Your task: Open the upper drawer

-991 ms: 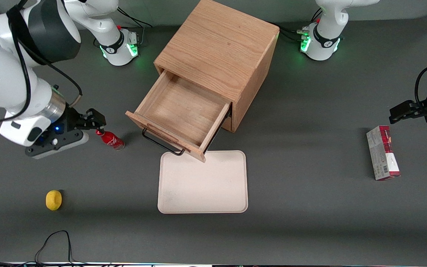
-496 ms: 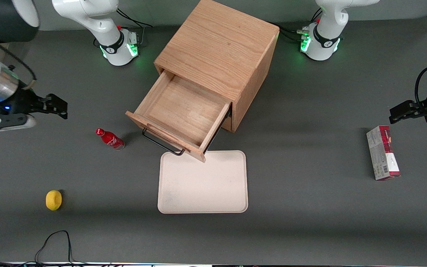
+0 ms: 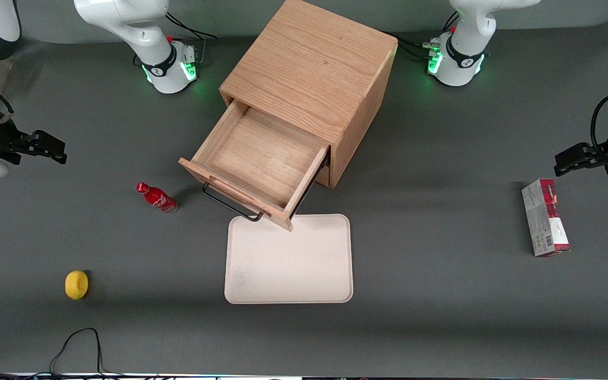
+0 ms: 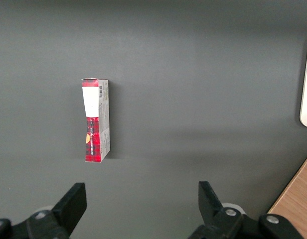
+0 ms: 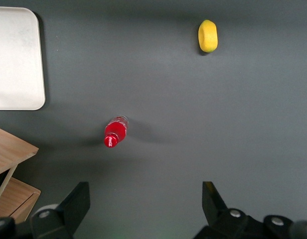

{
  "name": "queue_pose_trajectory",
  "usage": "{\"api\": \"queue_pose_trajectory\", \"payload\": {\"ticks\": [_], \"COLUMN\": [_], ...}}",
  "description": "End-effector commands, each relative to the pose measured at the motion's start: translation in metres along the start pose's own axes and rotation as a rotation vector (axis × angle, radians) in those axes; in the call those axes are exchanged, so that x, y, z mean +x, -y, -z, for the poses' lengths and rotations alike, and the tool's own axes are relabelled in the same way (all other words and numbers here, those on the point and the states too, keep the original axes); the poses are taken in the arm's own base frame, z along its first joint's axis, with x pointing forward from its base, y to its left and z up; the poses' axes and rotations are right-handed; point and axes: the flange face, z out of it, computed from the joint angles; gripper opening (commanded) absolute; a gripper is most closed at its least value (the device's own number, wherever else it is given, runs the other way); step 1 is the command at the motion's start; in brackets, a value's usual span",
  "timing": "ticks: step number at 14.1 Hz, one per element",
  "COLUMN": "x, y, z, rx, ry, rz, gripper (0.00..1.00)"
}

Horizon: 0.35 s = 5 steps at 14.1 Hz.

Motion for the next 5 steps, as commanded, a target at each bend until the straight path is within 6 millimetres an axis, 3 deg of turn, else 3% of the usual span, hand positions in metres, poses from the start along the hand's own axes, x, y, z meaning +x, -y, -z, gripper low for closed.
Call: {"api": "queue_pose_trajectory", "payload": {"ticks": [1,5], "x": [0.0009,0.0028], "y": [0.0023,0.0009], "z": [0.0061,0.0055], "rx": [-0.017,-0.008], "ry": [-0.008,-0.007], "rz": [-0.033,-0.041], "gripper": [1.0,1.0]}}
